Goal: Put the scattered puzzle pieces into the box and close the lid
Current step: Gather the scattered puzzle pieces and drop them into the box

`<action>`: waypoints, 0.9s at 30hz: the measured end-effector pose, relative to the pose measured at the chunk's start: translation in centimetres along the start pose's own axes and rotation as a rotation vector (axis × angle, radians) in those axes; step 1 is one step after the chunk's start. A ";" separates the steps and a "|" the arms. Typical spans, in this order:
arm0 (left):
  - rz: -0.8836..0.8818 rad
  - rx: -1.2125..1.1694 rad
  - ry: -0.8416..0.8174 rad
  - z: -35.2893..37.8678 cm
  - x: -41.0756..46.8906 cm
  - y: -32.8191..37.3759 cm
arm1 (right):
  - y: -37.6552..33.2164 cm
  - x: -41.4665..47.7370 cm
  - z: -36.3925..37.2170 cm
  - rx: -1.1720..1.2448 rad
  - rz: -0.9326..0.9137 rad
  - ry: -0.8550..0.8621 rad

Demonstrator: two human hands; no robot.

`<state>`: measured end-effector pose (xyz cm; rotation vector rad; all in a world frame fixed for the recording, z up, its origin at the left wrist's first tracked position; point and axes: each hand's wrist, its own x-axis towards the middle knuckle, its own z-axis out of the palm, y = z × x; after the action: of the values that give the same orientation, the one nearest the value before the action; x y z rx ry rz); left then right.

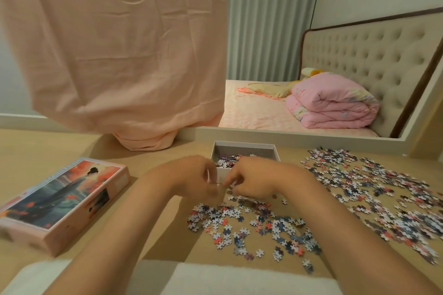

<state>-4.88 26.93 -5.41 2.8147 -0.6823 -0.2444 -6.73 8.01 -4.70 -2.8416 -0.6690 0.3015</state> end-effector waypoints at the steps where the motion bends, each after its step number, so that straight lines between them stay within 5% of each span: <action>1: -0.052 0.003 -0.096 0.3 -0.8 0.0 | -0.4 -0.1 0.4 -0.036 -0.001 -0.026; 4: -0.088 0.021 -0.222 1.6 -2.4 -0.6 | -0.6 -0.1 1.6 -0.115 0.015 -0.079; 14: 0.107 -0.106 -0.006 3.9 -1.7 0.9 | 1.9 -4.3 0.4 0.093 0.068 -0.014; 20: -0.016 0.025 -0.142 3.6 -2.7 1.4 | 3.1 -5.5 1.0 -0.087 0.306 -0.228; 27: 0.159 -0.004 0.019 5.9 -1.4 2.5 | 1.5 -4.5 1.9 -0.004 0.174 -0.141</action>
<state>-8.45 24.38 -10.23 2.7367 -0.8944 -0.1904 -10.50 4.93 -6.26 -2.9076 -0.4477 0.5326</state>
